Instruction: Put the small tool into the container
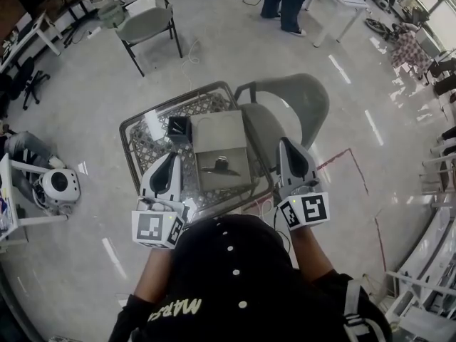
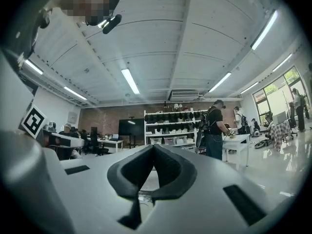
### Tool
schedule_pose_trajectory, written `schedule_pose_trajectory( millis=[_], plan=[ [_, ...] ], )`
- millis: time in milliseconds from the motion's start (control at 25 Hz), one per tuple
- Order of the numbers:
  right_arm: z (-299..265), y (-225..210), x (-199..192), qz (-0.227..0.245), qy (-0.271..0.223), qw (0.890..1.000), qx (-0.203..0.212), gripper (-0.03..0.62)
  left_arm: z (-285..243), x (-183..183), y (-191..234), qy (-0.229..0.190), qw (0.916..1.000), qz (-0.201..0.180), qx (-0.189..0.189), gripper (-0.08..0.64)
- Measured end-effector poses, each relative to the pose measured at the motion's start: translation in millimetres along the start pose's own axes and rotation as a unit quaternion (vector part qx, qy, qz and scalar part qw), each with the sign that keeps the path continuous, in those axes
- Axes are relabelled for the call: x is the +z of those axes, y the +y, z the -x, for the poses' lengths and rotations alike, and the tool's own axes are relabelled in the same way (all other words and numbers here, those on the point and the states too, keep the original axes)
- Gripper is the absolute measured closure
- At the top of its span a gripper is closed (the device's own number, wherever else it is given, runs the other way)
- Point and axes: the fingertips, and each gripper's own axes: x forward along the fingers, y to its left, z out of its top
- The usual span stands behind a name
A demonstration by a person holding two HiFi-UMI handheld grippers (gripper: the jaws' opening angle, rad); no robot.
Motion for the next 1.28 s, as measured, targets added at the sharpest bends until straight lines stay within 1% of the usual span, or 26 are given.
schedule_pose_trajectory(
  millis=[240, 400, 480, 600, 720, 1280],
  plan=[
    [-4, 4, 3, 0.006, -0.002, 1.000, 0.005, 0.578, 3, 9, 6, -0.008, 0.9998, -0.002, 0.020, 0.520],
    [-6, 8, 4, 0.023, 0.000, 1.000, 0.007, 0.578, 4, 9, 8, -0.012, 0.9996, -0.010, 0.024, 0.520],
    [-8, 10, 5, 0.022, -0.002, 1.000, 0.010, 0.578, 4, 9, 8, -0.012, 0.9995, -0.012, 0.025, 0.520],
    [-10, 11, 6, 0.021, 0.001, 1.000, 0.010, 0.578, 3, 11, 8, -0.012, 0.9995, -0.015, 0.025, 0.520],
    [-11, 11, 4, 0.027, 0.006, 1.000, 0.006, 0.578, 3, 10, 7, -0.011, 0.9996, -0.010, 0.024, 0.520],
    [-12, 16, 5, 0.034, 0.002, 0.999, 0.011, 0.578, 0, 11, 2, -0.011, 0.9997, -0.010, 0.018, 0.520]
  ],
)
